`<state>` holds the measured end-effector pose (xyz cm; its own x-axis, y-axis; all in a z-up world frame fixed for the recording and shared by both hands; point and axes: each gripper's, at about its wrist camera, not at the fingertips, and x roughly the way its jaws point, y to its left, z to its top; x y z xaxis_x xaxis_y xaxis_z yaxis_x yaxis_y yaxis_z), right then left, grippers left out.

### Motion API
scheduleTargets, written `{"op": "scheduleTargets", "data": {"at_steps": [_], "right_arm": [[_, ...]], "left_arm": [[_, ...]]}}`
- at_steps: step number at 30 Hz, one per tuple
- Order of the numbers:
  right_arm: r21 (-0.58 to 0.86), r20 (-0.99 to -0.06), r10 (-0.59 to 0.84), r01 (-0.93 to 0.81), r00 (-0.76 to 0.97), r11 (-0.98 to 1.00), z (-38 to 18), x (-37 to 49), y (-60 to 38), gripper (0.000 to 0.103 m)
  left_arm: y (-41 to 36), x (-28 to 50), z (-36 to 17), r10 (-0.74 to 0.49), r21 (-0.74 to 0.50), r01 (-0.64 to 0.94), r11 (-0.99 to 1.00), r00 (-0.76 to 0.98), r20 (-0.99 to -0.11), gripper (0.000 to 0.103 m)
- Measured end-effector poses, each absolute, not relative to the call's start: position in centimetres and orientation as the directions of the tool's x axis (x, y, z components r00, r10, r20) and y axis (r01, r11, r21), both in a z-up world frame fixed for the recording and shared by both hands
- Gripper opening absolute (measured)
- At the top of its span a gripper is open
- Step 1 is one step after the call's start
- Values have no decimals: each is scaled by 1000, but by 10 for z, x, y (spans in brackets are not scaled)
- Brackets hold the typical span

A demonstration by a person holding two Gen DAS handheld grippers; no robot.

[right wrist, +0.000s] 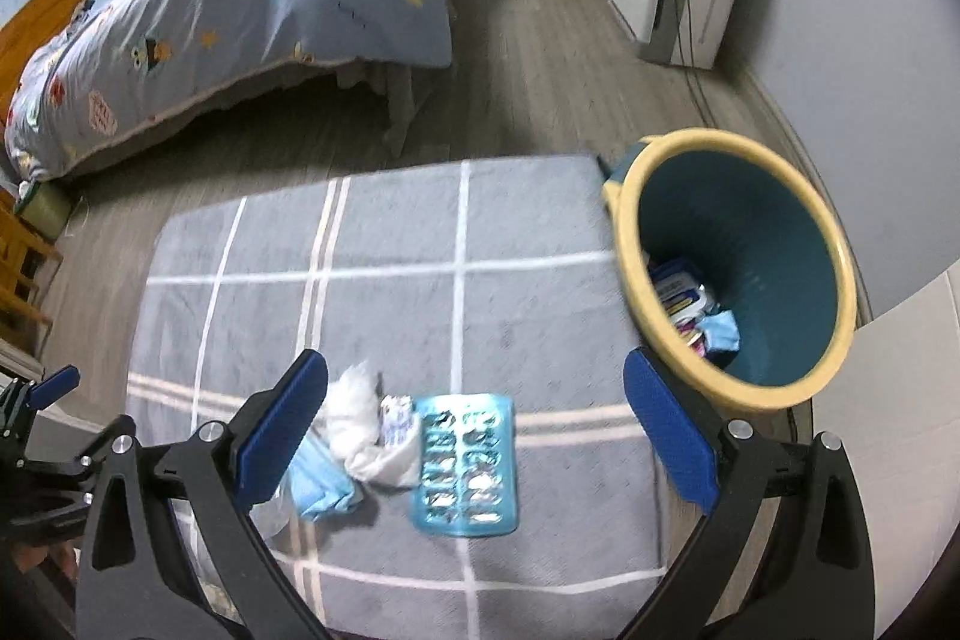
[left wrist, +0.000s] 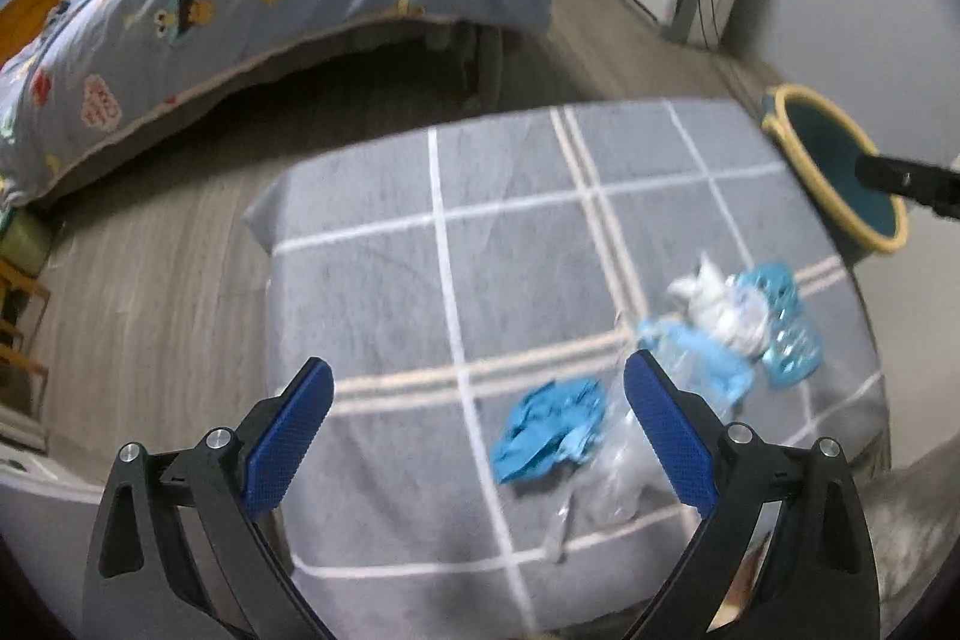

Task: Collect trash
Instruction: 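Move both open grippers back over the mat, then grasp the blue glove with the left gripper while the right grasps white tissue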

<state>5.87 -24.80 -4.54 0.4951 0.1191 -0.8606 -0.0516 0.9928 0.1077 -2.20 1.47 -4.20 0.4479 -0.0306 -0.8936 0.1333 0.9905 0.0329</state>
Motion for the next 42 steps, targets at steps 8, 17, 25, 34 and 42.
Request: {"op": "scheduleTargets", "data": {"at_steps": [8,17,25,34,42], "right_arm": [[95,-906,100,-32,412,995,-73,59,-235,97],[62,-926,97,-108,366,992,-93,63,-208,97],[106,-946,144,-144,289,984,-113,66,-190,83],[131,-961,163,-155,222,979,-136,74,-167,51],[169,-964,200,-175,177,970,-148,78,-151,41]], "left_arm": [[4,-23,-85,-25,45,229,972,292,-956,94],[-7,-16,-115,-44,9,290,957,177,-983,54],[0,-11,-94,-105,-36,270,962,247,-963,19],[10,-9,-67,-120,-41,232,972,338,-934,18],[14,-7,-69,-138,-60,229,972,339,-931,18]]}}
